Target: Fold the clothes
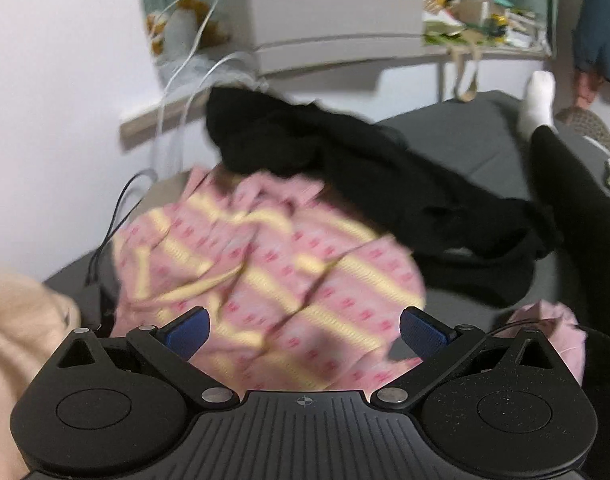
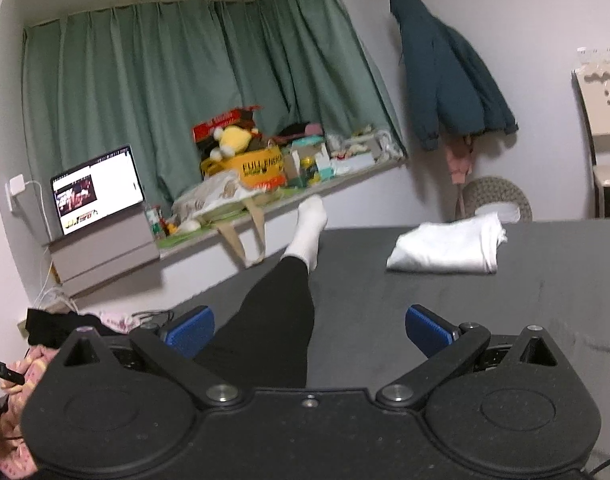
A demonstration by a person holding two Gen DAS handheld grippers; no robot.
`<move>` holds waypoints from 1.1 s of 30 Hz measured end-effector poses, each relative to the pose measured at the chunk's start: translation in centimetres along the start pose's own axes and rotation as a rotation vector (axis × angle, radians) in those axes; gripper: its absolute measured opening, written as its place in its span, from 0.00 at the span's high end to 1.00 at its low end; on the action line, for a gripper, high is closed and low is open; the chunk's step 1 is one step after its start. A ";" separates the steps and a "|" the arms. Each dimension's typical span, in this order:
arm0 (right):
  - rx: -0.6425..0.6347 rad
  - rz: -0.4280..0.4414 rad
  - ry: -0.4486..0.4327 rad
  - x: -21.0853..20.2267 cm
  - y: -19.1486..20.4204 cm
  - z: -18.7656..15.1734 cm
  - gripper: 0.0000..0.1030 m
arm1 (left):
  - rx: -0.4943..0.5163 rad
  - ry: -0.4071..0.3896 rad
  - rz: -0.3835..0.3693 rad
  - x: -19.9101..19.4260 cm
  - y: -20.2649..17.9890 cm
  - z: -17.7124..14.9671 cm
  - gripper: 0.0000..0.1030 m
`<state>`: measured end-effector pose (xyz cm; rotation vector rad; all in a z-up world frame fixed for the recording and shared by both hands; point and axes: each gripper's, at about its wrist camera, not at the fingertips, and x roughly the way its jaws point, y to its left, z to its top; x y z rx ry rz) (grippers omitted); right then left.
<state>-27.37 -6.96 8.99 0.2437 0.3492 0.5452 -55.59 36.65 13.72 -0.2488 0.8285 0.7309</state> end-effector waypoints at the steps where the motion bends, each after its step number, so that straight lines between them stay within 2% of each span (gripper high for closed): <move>1: 0.006 0.004 0.011 0.2 -0.1 -0.1 0.00 | -0.033 0.014 -0.021 0.5 0.4 -0.2 0.05; 3: 0.018 0.009 0.027 0.3 -0.2 -0.3 0.00 | -0.089 0.008 -0.065 1.6 0.7 -0.5 0.05; 4: 0.024 0.010 0.033 0.4 -0.3 -0.4 0.00 | -0.076 -0.008 -0.072 2.2 0.2 -0.6 0.05; 6: 0.034 0.006 0.040 0.4 -0.5 -0.7 0.00 | -0.015 -0.036 -0.058 3.4 -1.2 -0.8 0.05; 8: 0.040 0.004 0.046 0.3 -0.6 -0.8 0.00 | 0.072 -0.057 -0.019 4.7 -2.8 -1.1 0.11; 9: 0.043 0.003 0.048 0.3 -0.7 -0.8 0.00 | 0.095 -0.059 -0.015 5.2 -3.4 -1.0 0.17; 11: 0.049 -0.001 0.051 0.2 -0.8 -0.9 0.00 | 0.114 -0.051 0.000 6.2 -4.0 -0.8 0.38; 12: 0.053 -0.003 0.052 0.1 -0.9 -0.9 0.00 | 0.100 -0.038 0.002 6.6 -3.9 -0.7 0.61; 13: 0.057 -0.004 0.053 0.1 -0.9 -0.9 0.00 | 0.082 -0.025 -0.002 7.0 -3.9 -0.6 0.73; 14: 0.061 -0.004 0.056 0.1 -1.0 -1.0 0.00 | 0.057 -0.018 -0.035 7.2 -3.6 -0.4 0.79; 15: 0.065 -0.004 0.057 0.0 -1.0 -1.0 0.00 | 0.045 -0.020 -0.065 7.1 -3.4 -0.4 0.92; 17: 0.071 -0.004 0.063 0.0 -1.1 -1.1 0.00 | 0.044 -0.045 -0.102 6.6 -3.1 -0.2 0.93; 20: 0.079 -0.001 0.068 0.1 -1.2 -1.1 0.00 | 0.036 -0.126 -0.174 4.0 -2.8 1.0 0.94; 25: 0.094 0.008 0.075 0.2 -1.1 -1.1 0.00 | -0.029 -0.277 -0.312 -2.1 -2.7 5.4 0.95; 31: 0.115 0.013 0.067 0.0 -1.3 -1.1 0.00 | -0.039 -0.503 -0.568 -11.8 -3.7 11.4 0.95; 33: 0.130 0.017 0.058 -0.1 -1.4 -1.1 0.00 | -0.032 -0.567 -0.686 -15.0 -4.5 13.5 0.95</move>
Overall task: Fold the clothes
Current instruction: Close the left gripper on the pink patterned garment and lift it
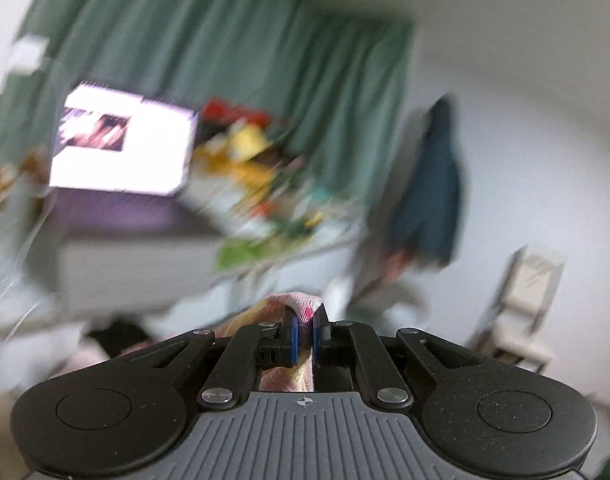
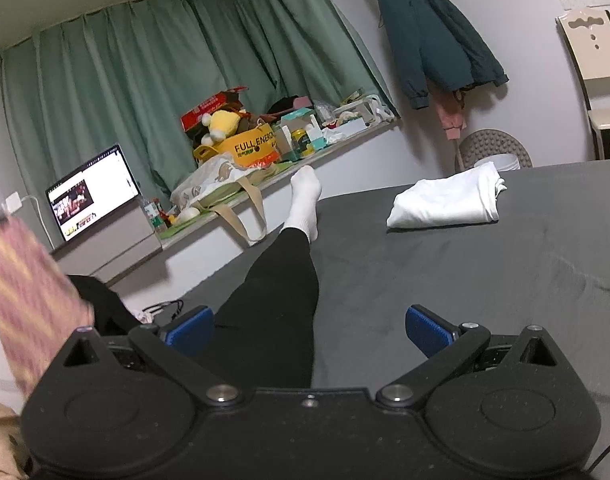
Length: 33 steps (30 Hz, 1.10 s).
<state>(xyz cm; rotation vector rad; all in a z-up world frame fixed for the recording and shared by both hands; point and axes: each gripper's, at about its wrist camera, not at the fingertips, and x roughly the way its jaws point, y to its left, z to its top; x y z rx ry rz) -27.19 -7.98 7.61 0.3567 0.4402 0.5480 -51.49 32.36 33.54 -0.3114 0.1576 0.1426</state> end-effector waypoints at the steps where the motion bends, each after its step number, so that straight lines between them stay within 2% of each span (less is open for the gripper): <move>1: 0.007 0.004 -0.005 0.0 0.0 0.0 0.00 | 0.009 -0.026 -0.067 -0.1 -1.3 1.5 0.95; 6: 0.013 0.011 -0.059 -1.0 0.0 0.4 0.00 | 0.074 -0.155 -0.410 0.6 -9.6 8.4 0.95; 9: 0.014 0.008 -0.129 -2.6 0.1 0.9 0.00 | 0.057 -0.168 -0.593 3.0 -15.0 11.3 0.95; 12: 0.021 0.005 -0.239 -5.6 0.3 1.6 0.00 | 0.013 -0.120 -0.727 7.0 -20.5 11.9 0.95; 15: 0.024 -0.020 -0.355 -9.3 0.4 1.9 0.00 | -0.075 -0.009 -0.836 12.1 -26.0 10.7 0.94; 18: 0.056 -0.067 -0.410 -12.9 0.1 1.6 0.00 | -0.118 0.061 -0.859 17.4 -31.5 8.4 0.94; 20: 0.076 -0.099 -0.419 -14.9 -0.3 1.1 0.00 | -0.147 0.147 -0.884 21.0 -34.6 5.9 0.94; 23: 0.098 -0.169 -0.420 -17.5 -0.8 0.3 0.00 | -0.121 0.310 -0.872 25.6 -39.5 -0.1 0.94; 27: 0.152 -0.231 -0.389 -18.7 -1.9 -0.6 0.00 | 0.032 0.582 -0.788 32.7 -44.4 -11.8 0.94; 30: 0.192 -0.274 -0.339 -18.5 -2.9 -1.2 0.00 | 0.184 0.866 -0.740 36.7 -45.9 -22.2 0.94; 32: 0.206 -0.310 -0.306 -18.1 -3.5 -1.5 0.00 | 0.210 0.934 -0.730 36.6 -44.9 -26.7 0.94; 33: 0.216 -0.323 -0.296 -17.8 -3.7 -1.6 0.00 | 0.203 0.928 -0.754 36.6 -43.8 -28.1 0.88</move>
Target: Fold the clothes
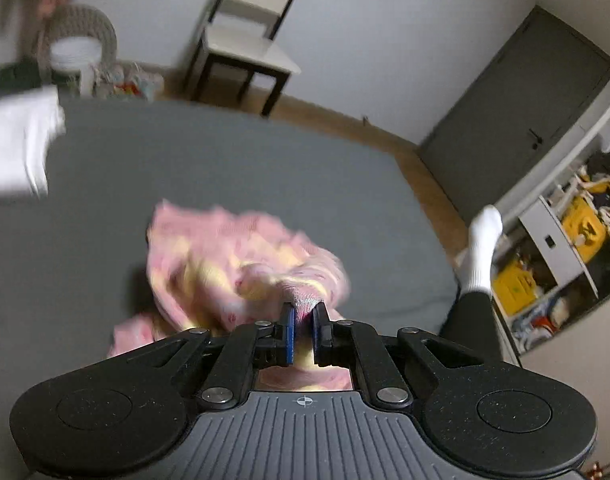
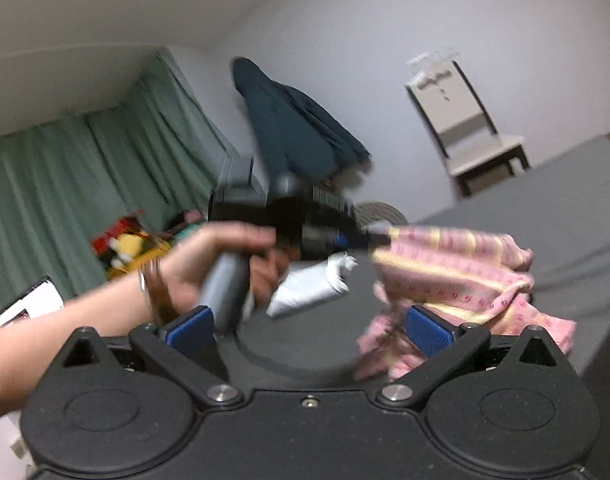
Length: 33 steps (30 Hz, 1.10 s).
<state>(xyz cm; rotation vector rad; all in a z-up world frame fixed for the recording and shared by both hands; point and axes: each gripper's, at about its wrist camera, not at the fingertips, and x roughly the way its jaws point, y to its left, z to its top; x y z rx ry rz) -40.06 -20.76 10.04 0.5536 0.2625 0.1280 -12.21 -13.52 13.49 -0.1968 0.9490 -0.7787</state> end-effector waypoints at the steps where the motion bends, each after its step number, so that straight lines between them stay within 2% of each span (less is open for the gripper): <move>1: 0.009 -0.012 0.010 0.3 -0.2 -0.1 0.00 | 0.024 -0.020 -0.006 -0.3 0.6 -0.9 0.71; 2: 0.023 -0.019 0.022 0.6 -0.5 -0.1 0.00 | 0.047 -0.040 -0.013 -0.7 1.2 -1.7 0.61; 3: 0.037 -0.027 0.034 1.0 -0.7 0.0 0.00 | 0.073 -0.065 -0.015 -1.2 1.7 -2.5 0.41; 4: 0.044 -0.034 0.044 1.3 -1.0 0.3 0.00 | 0.106 -0.114 -0.001 -2.6 2.1 -3.2 0.29; 6: 0.020 -0.082 0.078 2.3 -1.1 0.8 0.00 | 0.173 -0.205 0.029 -5.4 2.9 -4.6 0.18; 9: -0.074 -0.206 0.203 6.0 -0.9 1.1 0.00 | 0.270 -0.269 0.117 -11.0 4.3 -6.3 0.16; 12: -0.183 -0.298 0.415 11.6 -1.0 0.1 0.05 | 0.335 -0.281 0.199 -14.6 5.4 -7.2 0.16; 16: -0.322 -0.360 0.612 18.5 -1.3 -2.9 0.21 | 0.343 -0.266 0.242 -15.5 5.9 -7.0 0.16; 17: -0.353 -0.396 0.661 20.0 -1.5 -3.9 0.29 | 0.338 -0.251 0.261 -15.2 6.2 -7.4 0.16; 20: -0.451 -0.467 0.752 23.2 -2.0 -7.0 0.36 | 0.304 -0.221 0.263 -13.7 6.4 -7.9 0.16; 21: -0.483 -0.478 0.759 23.7 -2.1 -7.9 0.35 | 0.287 -0.215 0.250 -13.0 6.6 -8.1 0.16; 22: -0.504 -0.472 0.742 23.6 -2.0 -8.3 0.40 | 0.273 -0.211 0.237 -12.3 6.8 -8.5 0.16; 23: -0.502 -0.474 0.727 23.3 -2.0 -8.1 0.68 | 0.260 -0.206 0.226 -11.5 6.9 -8.8 0.16; 24: -0.486 -0.498 0.708 22.9 -2.2 -7.4 0.88 | 0.255 -0.195 0.223 -10.7 6.8 -8.9 0.16; 28: -0.371 -0.507 0.610 19.7 -3.8 -2.8 0.89 | 0.305 -0.162 0.210 -8.0 6.4 -9.6 0.16; 30: -0.344 -0.487 0.529 17.0 -3.8 0.0 0.89 | 0.351 -0.147 0.215 -6.6 5.9 -10.0 0.16; 33: -0.363 -0.506 0.380 12.3 -3.3 4.3 0.89 | 0.415 -0.113 0.218 -4.5 4.7 -10.3 0.15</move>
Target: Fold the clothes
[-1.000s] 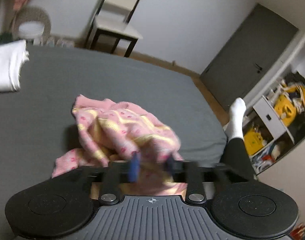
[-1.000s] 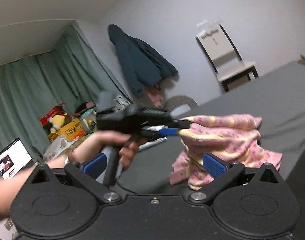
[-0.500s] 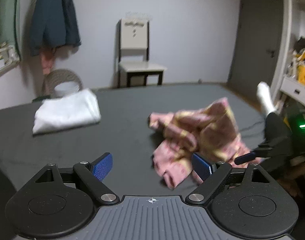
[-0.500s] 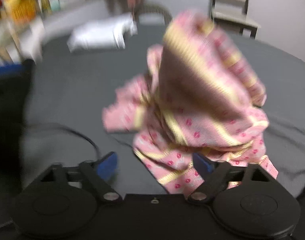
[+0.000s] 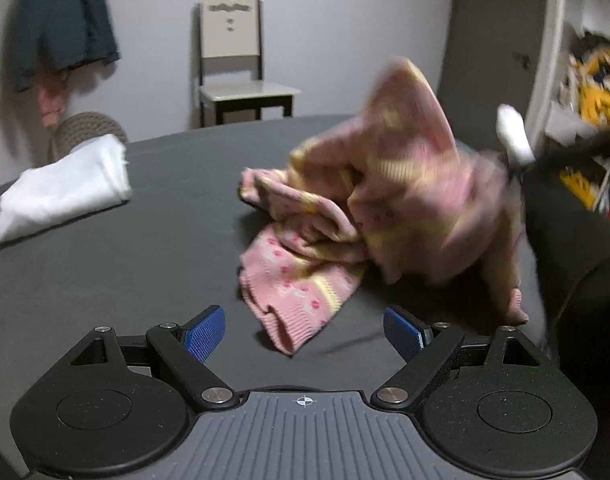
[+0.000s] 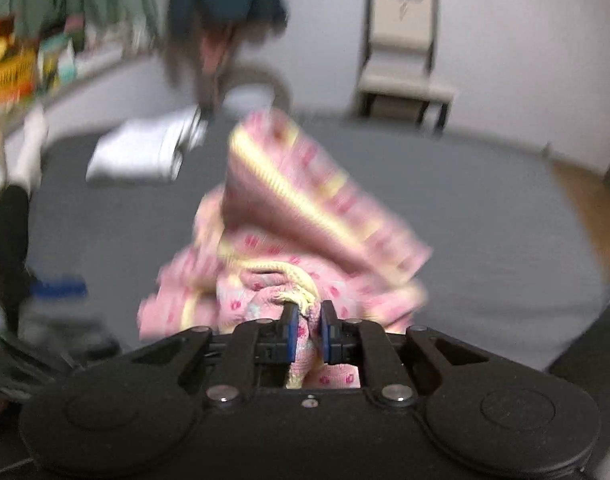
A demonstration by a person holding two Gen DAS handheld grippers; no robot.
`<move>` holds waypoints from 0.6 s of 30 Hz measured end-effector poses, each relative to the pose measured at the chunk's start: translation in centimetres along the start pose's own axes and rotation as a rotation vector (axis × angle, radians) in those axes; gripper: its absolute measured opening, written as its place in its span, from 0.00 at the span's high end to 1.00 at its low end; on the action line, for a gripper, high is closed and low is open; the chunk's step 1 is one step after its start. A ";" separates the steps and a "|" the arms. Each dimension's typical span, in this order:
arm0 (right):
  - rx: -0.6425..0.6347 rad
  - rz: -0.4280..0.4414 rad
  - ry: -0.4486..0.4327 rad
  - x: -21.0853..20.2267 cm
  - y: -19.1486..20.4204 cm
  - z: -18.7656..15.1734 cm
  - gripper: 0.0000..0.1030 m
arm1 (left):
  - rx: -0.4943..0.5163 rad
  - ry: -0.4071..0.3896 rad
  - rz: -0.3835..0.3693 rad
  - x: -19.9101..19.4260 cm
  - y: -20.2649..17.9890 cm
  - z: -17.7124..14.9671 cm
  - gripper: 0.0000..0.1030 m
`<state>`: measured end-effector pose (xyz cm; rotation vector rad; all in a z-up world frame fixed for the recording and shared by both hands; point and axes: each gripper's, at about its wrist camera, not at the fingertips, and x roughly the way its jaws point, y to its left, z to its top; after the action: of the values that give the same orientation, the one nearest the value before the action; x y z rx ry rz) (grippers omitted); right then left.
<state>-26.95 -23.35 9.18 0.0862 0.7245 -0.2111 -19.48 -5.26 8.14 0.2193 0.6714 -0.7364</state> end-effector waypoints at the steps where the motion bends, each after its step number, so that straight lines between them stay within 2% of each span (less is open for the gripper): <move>1: 0.017 -0.016 -0.034 -1.2 -1.1 0.5 0.89 | 0.016 0.006 -0.005 0.6 -0.5 0.1 0.15; 5: 0.088 -0.087 -0.127 -4.3 -6.1 2.0 0.89 | 0.065 0.024 -0.020 3.8 -2.6 0.4 0.15; 10: 0.173 -0.175 -0.164 -6.2 -10.8 2.4 0.89 | 0.131 -0.005 0.079 6.9 -4.7 -0.5 0.18; 11: 0.185 -0.194 -0.165 -6.5 -11.6 2.3 0.89 | 0.130 -0.015 0.080 7.2 -4.7 -0.7 0.24; 12: 0.199 -0.210 -0.170 -6.7 -12.3 2.0 0.89 | 0.133 -0.026 0.089 7.5 -4.7 -0.9 0.45; 13: 0.214 -0.212 -0.174 -6.8 -12.8 1.8 0.89 | 0.134 -0.036 0.099 7.7 -4.6 -1.1 0.59; 15: 0.245 -0.183 -0.178 -7.7 -13.4 1.3 0.89 | 0.110 -0.060 0.088 7.5 -4.1 -1.1 0.77; 16: 0.254 -0.167 -0.181 -8.1 -13.5 1.1 0.89 | 0.098 -0.063 0.083 7.3 -3.9 -1.0 0.90; 18: 0.247 -0.132 -0.190 -9.0 -13.1 1.2 0.89 | 0.067 -0.083 0.072 6.6 -3.2 -0.8 0.91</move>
<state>-35.61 -34.84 15.97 0.2505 0.5124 -0.4293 -18.43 -10.86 3.51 0.2718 0.5571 -0.6956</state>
